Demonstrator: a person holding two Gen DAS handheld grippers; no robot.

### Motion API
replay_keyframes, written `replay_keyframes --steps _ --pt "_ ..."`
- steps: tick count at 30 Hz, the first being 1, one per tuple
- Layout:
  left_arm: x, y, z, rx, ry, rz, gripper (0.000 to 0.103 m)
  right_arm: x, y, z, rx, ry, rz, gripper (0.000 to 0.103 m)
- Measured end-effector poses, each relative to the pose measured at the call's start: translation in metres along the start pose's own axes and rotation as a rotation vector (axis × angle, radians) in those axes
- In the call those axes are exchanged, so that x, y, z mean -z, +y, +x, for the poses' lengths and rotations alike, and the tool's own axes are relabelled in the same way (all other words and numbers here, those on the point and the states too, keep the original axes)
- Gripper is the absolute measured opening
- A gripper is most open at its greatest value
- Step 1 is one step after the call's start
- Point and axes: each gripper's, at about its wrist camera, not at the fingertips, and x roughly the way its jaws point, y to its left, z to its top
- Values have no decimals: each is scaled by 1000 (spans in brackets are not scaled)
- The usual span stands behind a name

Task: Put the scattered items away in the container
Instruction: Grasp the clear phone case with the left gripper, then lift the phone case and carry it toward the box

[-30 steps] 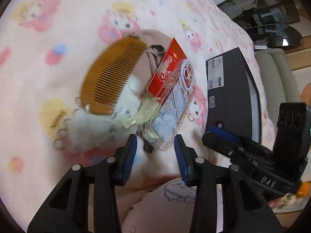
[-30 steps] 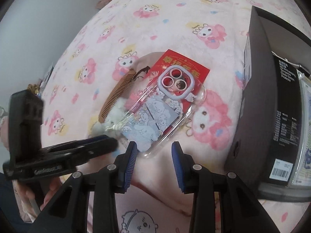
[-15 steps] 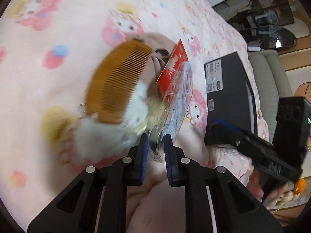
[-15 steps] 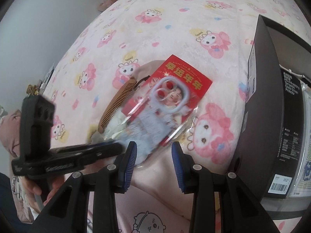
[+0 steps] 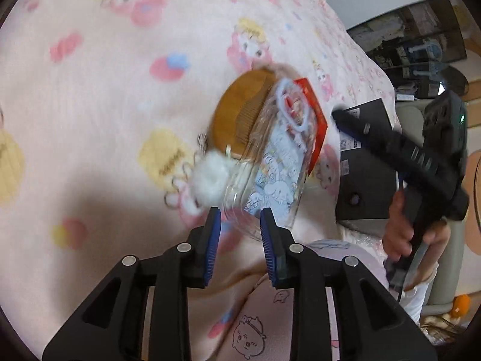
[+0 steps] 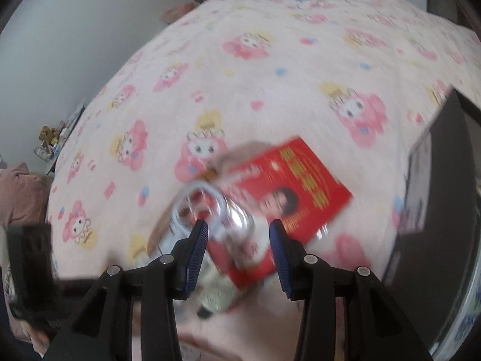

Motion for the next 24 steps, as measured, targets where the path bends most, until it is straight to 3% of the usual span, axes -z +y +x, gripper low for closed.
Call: replay_keyframes --steps 4,11,13,15,20,24 --pt "-3 1 0 18 -24 -7 24 -12 2 20 0 29 -42 41" --pt "-35 15 -32 -113 -147 -36 29 10 9 31 -145 175 -105 40" --pt "-37 21 -37 -101 -160 -69 32 22 15 26 -180 213 -120 40" --pt "-32 27 -41 -85 -183 -104 37 31 21 20 -164 212 -137 40" --pt "-13 44 -31 -63 -179 -169 38 26 21 22 -106 158 -107 40" --pt "-12 47 -22 -73 -176 -183 38 18 13 31 -146 143 -46 40"
